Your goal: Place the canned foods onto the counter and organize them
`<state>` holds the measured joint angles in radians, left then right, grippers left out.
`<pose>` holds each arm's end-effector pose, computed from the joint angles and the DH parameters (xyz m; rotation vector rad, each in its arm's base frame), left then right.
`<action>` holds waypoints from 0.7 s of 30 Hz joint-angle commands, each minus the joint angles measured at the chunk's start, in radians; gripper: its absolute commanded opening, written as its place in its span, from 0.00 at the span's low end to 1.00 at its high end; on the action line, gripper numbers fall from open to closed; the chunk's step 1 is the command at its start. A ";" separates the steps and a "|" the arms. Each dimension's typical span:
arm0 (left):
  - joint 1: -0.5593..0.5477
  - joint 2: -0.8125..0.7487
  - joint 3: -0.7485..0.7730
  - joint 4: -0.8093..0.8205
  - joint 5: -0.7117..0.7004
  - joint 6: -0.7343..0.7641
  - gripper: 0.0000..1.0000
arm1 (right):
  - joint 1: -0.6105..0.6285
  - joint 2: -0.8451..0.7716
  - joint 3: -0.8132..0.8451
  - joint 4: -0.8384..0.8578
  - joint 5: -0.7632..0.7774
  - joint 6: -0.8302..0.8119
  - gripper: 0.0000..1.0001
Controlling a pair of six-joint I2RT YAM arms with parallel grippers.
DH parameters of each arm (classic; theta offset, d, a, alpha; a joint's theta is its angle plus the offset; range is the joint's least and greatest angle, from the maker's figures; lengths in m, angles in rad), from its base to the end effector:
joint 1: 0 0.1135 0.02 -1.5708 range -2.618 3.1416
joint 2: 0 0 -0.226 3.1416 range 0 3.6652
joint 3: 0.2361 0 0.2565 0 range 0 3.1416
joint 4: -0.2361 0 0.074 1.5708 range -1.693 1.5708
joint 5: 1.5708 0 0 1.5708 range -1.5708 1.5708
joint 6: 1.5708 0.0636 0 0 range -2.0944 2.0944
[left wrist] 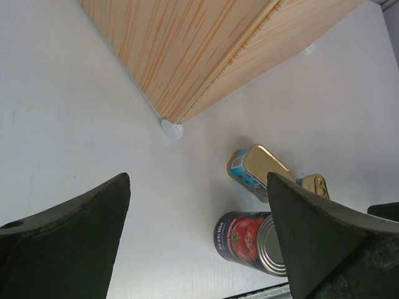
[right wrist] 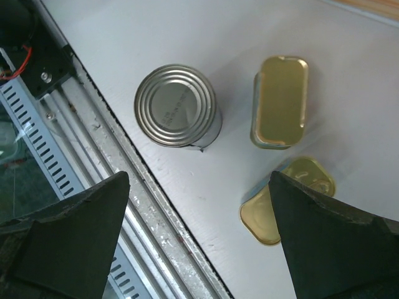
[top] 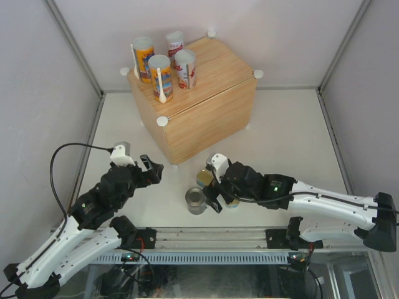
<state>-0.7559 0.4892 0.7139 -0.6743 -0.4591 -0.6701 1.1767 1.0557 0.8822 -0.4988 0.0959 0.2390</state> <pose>0.1418 -0.0949 0.2768 -0.2052 1.9899 -0.4629 0.1101 0.2489 0.2407 -1.0013 2.0957 0.6433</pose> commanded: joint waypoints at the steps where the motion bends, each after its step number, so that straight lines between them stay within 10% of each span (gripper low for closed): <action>1: 0.007 -0.013 -0.021 0.019 0.016 0.003 0.94 | 0.044 0.046 0.001 0.055 0.001 -0.002 0.94; 21: 0.009 -0.058 -0.024 -0.025 0.014 -0.028 0.94 | 0.077 0.326 0.041 0.256 0.010 -0.035 0.95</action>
<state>-0.7540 0.4419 0.7002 -0.7033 -0.4435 -0.6823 1.2446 1.3533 0.8780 -0.3065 0.0994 0.2214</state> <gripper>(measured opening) 0.944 0.945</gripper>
